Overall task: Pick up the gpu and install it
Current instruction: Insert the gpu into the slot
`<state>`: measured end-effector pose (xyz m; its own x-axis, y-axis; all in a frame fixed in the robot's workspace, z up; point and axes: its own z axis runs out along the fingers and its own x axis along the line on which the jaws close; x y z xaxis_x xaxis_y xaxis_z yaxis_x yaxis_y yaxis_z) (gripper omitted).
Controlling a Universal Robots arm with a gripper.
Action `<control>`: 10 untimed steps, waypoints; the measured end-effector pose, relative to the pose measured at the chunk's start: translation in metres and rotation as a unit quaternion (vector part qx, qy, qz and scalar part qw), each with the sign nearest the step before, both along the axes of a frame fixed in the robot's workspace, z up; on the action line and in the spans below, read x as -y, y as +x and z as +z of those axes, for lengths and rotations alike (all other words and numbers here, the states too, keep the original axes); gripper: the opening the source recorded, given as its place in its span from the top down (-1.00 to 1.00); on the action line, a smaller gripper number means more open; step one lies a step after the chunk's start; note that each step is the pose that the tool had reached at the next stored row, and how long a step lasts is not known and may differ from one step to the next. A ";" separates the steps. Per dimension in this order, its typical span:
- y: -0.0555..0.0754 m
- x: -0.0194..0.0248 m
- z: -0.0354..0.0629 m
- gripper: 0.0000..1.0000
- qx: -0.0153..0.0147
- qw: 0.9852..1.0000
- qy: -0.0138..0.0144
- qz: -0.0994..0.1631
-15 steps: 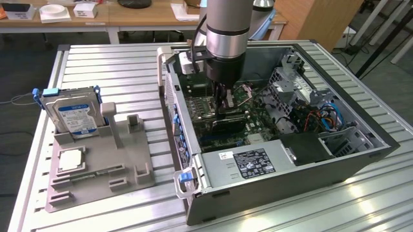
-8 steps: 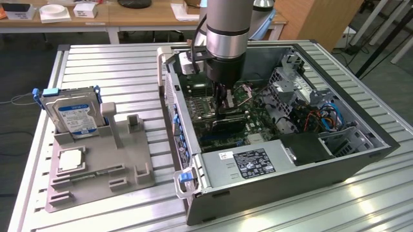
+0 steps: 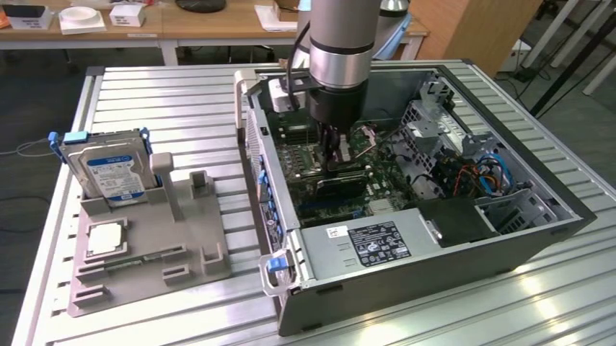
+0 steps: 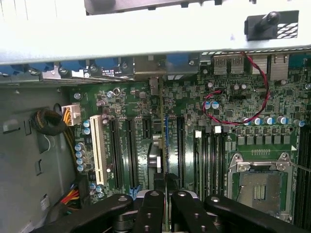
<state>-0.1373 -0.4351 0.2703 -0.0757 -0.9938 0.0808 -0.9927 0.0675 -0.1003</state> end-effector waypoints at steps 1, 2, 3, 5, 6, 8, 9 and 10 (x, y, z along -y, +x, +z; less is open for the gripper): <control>0.000 0.0008 0.0000 0.70 0.000 1.000 0.000 0.000; 0.001 0.0014 0.0000 0.70 0.000 1.000 0.000 0.000; 0.001 0.0014 0.0000 0.70 0.000 1.000 0.000 0.000; 0.001 0.0014 0.0000 0.70 0.000 1.000 0.000 0.000; 0.001 0.0014 0.0000 0.70 0.000 1.000 0.000 0.000; 0.001 0.0015 0.0000 0.70 0.000 1.000 0.000 0.000; 0.001 0.0016 0.0000 0.70 -0.002 1.000 0.000 0.000; 0.002 0.0017 0.0000 0.70 -0.006 1.000 0.000 0.000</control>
<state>-0.1357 -0.4368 0.2704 -0.0747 -0.9938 0.0818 -0.9938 0.0674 -0.0885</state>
